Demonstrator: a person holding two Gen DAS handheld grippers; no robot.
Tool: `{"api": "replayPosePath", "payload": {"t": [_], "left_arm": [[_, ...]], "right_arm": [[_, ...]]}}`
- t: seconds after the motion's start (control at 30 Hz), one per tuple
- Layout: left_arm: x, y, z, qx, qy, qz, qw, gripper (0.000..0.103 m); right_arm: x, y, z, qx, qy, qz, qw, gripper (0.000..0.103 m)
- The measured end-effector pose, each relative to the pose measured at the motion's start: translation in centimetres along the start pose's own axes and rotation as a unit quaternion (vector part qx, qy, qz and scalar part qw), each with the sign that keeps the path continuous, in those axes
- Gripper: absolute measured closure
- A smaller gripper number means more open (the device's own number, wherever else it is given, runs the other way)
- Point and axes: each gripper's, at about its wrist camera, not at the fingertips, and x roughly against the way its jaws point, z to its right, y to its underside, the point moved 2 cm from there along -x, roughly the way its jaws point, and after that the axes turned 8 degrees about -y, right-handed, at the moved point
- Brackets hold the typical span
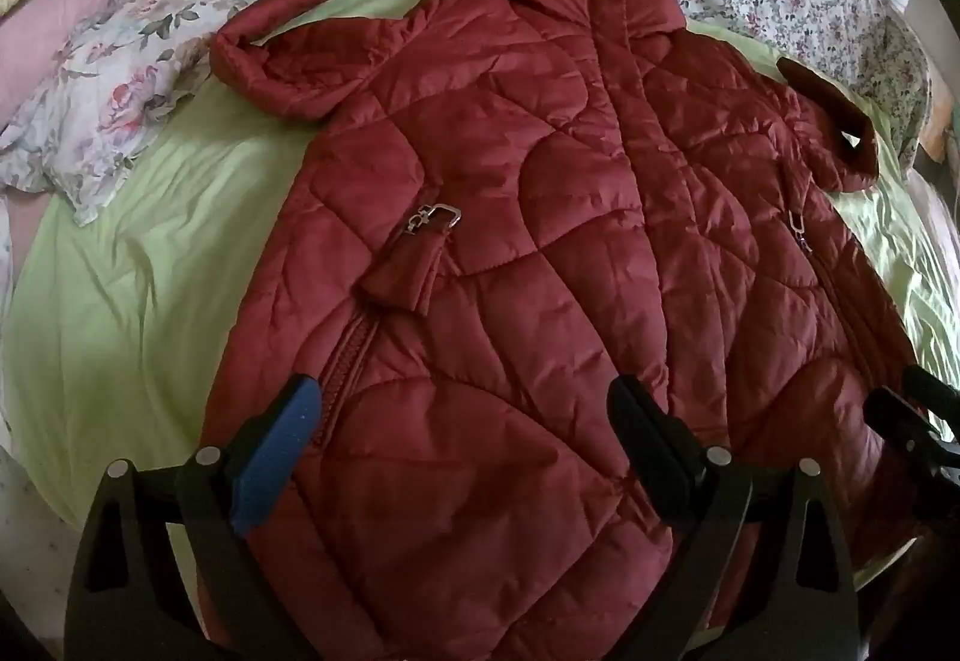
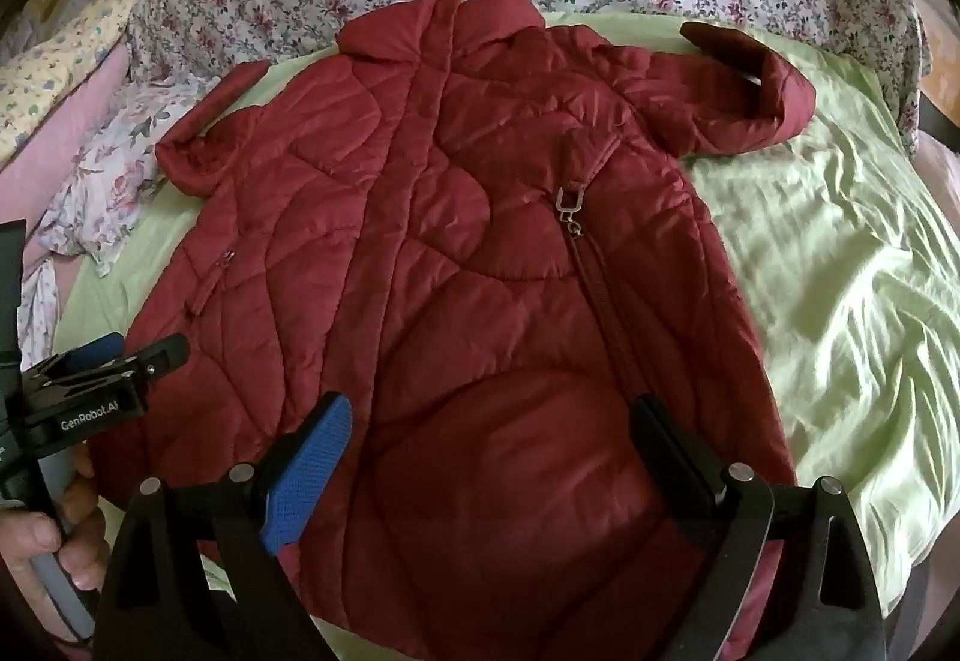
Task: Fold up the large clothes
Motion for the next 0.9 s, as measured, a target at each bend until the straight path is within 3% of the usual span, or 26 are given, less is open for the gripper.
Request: {"api": "replayPosePath", "payload": {"t": [0.9], "left_arm": [[-1.1, -0.6, 0.1, -0.002, 0.001, 0.0, 1.0, 0.006]], "right_arm": [[-0.5, -0.8, 0.5, -0.009, -0.002, -0.002, 1.0, 0.008]]}}
